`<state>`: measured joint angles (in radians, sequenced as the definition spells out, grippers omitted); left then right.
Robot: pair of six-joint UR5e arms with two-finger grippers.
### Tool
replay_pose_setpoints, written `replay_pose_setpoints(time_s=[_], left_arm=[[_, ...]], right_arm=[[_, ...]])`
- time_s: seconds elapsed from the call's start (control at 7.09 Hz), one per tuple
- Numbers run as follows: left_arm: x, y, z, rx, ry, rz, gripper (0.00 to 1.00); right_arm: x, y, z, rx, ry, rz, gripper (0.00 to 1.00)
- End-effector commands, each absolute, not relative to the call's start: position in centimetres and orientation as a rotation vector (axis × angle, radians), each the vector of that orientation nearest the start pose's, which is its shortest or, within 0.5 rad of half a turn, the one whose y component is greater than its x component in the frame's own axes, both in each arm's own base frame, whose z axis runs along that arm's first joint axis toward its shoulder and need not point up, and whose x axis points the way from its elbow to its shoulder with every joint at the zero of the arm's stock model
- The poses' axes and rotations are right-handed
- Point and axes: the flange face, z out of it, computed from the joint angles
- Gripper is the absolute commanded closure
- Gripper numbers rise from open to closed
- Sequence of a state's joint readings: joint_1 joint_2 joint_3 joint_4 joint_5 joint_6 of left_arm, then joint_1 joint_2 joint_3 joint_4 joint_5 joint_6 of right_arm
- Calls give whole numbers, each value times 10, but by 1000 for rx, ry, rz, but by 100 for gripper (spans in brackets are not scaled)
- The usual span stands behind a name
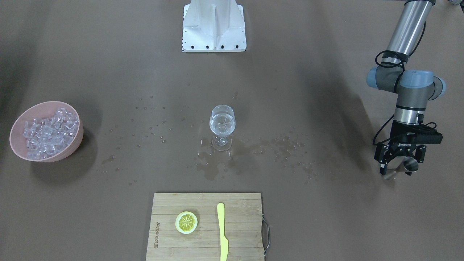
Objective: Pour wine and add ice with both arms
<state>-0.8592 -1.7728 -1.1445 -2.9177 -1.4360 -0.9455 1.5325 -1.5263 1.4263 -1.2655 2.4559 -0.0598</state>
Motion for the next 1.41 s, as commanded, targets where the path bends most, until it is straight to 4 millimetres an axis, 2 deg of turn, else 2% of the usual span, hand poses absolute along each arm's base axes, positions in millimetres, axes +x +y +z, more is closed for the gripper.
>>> replay_pose_setpoints(time_s=[0.0, 0.71, 0.85, 0.99, 1.13, 1.27], left_arm=[[280, -551, 619, 849, 746, -288, 40], [273, -556, 618, 858, 744, -328, 40], [274, -558, 614, 869, 745, -356, 53], [273, -559, 611, 873, 750, -359, 85], [271, -558, 612, 873, 750, -360, 100], [272, -558, 605, 881, 761, -358, 100]], right_arm=[[36, -521, 668, 202, -881, -182, 0], [36, -520, 669, 199, -881, -181, 0], [36, -520, 669, 199, -881, -181, 0], [36, -520, 669, 199, -881, -181, 0], [36, -520, 669, 199, -882, -181, 0], [36, -520, 668, 199, -893, -182, 0]])
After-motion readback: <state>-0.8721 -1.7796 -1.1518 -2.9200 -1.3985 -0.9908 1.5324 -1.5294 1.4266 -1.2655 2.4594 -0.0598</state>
